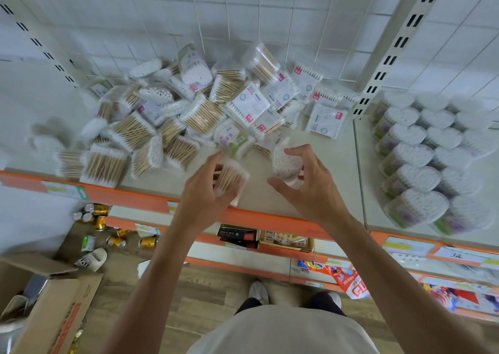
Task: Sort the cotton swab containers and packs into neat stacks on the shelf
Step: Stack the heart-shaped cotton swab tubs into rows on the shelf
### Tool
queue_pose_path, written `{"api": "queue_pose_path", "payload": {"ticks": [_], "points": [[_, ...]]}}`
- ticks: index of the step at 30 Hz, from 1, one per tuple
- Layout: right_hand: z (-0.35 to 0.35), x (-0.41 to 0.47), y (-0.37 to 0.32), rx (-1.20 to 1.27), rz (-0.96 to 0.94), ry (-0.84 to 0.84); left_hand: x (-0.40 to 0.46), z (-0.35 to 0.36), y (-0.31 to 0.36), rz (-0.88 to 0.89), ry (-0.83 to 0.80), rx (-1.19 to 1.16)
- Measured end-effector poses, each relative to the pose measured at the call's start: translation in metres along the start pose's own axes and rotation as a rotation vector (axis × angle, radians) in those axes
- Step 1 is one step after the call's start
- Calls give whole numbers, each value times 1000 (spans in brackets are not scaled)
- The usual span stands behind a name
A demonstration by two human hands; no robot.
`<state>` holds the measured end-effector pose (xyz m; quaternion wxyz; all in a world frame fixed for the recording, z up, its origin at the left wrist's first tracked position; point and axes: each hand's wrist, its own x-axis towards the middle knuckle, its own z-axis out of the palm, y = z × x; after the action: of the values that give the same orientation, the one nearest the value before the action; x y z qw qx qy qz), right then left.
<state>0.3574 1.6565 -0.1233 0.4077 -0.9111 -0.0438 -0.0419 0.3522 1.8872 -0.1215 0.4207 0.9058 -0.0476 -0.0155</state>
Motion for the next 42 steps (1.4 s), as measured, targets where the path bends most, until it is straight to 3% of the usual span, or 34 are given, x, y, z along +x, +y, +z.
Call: {"api": "queue_pose_path", "payload": {"ticks": [8, 15, 20, 27, 42], "points": [[2, 3, -5, -2, 18, 34, -4, 2, 10, -124, 69, 47], [2, -2, -8, 16, 15, 9, -3, 2, 21, -181, 129, -146], [-3, -10, -10, -2, 9, -6, -1, 13, 29, -155, 73, -301], [-47, -22, -3, 179, 15, 202, 10, 28, 57, -27, 79, -393], [-215, -57, 41, 177, -21, 516, 37, 101, 208, 396, -59, -345]]}}
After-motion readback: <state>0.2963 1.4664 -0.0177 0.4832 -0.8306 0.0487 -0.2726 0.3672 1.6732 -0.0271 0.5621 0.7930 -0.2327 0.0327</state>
